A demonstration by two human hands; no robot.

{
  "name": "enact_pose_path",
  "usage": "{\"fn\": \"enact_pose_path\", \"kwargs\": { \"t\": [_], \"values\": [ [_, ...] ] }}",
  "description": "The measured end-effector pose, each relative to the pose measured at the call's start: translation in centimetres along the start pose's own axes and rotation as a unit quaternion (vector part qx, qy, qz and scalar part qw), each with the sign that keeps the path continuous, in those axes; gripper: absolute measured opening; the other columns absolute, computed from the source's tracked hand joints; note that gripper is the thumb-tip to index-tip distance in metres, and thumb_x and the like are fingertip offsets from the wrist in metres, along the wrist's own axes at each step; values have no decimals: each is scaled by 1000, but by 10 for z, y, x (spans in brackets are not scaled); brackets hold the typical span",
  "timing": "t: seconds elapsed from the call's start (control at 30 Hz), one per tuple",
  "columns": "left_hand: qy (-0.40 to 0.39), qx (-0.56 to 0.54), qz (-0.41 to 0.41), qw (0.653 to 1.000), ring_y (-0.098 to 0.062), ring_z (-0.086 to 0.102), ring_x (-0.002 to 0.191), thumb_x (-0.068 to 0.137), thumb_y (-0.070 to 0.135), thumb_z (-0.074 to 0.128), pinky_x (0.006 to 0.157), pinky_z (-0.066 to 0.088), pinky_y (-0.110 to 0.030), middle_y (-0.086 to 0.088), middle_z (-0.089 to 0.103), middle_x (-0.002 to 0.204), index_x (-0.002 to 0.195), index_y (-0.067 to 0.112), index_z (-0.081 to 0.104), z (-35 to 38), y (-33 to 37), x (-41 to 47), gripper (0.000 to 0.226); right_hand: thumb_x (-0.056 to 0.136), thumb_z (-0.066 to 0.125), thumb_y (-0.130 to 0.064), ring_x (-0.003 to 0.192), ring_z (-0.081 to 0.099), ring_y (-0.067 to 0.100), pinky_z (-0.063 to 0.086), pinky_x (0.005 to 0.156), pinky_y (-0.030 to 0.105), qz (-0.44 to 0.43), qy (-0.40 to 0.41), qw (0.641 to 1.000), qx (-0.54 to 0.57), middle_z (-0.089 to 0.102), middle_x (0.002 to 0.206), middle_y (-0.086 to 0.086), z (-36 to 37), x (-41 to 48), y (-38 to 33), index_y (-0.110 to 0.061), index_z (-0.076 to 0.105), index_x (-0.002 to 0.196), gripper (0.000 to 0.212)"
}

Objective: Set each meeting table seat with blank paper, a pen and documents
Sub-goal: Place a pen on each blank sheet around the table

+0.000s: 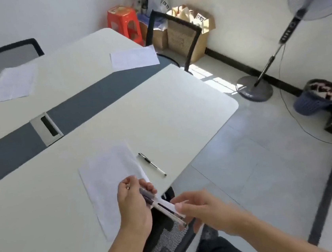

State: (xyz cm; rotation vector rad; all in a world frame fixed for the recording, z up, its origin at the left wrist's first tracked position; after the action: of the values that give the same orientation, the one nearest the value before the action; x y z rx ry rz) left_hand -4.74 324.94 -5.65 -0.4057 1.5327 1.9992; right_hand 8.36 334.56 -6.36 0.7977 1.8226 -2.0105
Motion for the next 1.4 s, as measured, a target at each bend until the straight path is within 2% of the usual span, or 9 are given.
{"fn": "enact_pose_path", "kwargs": {
  "t": [0.1,0.23,0.37,0.5,0.7,0.97,1.17,1.33,1.4],
  "values": [
    [-30,27,0,999,-20,50,57,102,14,40,61,47,-31,-6,50,68,89,13,45,45,-17,-9,14,86,72,-24,63,65,14,47,53,23,-22,42,999,-17,68,75,1,-28,-12,8,-21,65,111,26],
    [-77,99,11,992,-21,59,59,103,16,39,71,50,-38,-7,52,70,90,12,45,106,-43,-13,14,91,58,-24,57,45,13,36,54,29,-50,155,983,-80,51,66,-4,-98,-29,18,-26,67,105,16],
    [-139,189,31,972,-26,60,69,100,15,45,61,50,-30,-11,56,76,90,12,48,183,-76,-20,12,96,50,-14,48,37,7,28,45,20,-35,139,990,11,42,64,-5,-173,-53,34,-4,61,99,16],
    [-191,241,44,950,-18,60,61,93,11,57,51,50,-28,-13,58,77,92,9,50,265,-114,-34,8,94,52,-14,44,35,7,23,43,19,-8,123,989,86,44,62,-4,-259,-83,47,-18,61,81,16],
    [-215,233,39,948,-26,66,73,97,12,51,62,53,-32,-13,67,75,94,11,47,357,-153,-35,5,96,55,-14,46,37,5,29,44,15,-34,140,988,57,44,64,-5,-361,-102,57,-17,65,90,12],
    [-142,166,28,975,-35,69,74,102,7,38,67,53,-38,-19,62,80,97,15,48,431,-154,38,14,100,50,-16,51,45,10,40,56,22,-61,160,985,-17,54,57,-8,-469,-58,40,-24,56,124,26],
    [-78,131,47,987,-39,63,75,100,-1,31,70,53,-42,-16,54,77,110,12,43,502,-127,122,20,100,48,-12,50,53,9,42,58,20,-21,213,974,-75,60,57,-8,-592,-10,6,-20,67,99,21],
    [-54,165,72,982,-30,54,58,94,-7,31,73,50,-43,-11,46,71,99,13,49,561,-89,176,27,98,52,-7,43,38,8,30,42,17,-26,306,952,2,42,56,-3,-688,24,-43,-11,68,89,18],
    [-55,183,59,980,-24,45,50,93,-6,32,62,46,-39,-10,44,68,98,13,52,579,-84,194,28,96,58,-14,43,35,7,29,41,14,-25,314,949,-3,40,55,-4,-712,44,-61,-5,67,89,15]
  ]
}}
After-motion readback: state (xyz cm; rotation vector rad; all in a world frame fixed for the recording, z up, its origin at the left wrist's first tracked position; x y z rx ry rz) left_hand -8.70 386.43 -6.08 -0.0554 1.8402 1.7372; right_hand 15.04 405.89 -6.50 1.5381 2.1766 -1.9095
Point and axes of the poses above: each hand's wrist, its own x-axis towards the middle knuckle, its own z-axis out of the palm, y = z × x, the point moved 9 cm from there along x, towards the middle knuckle
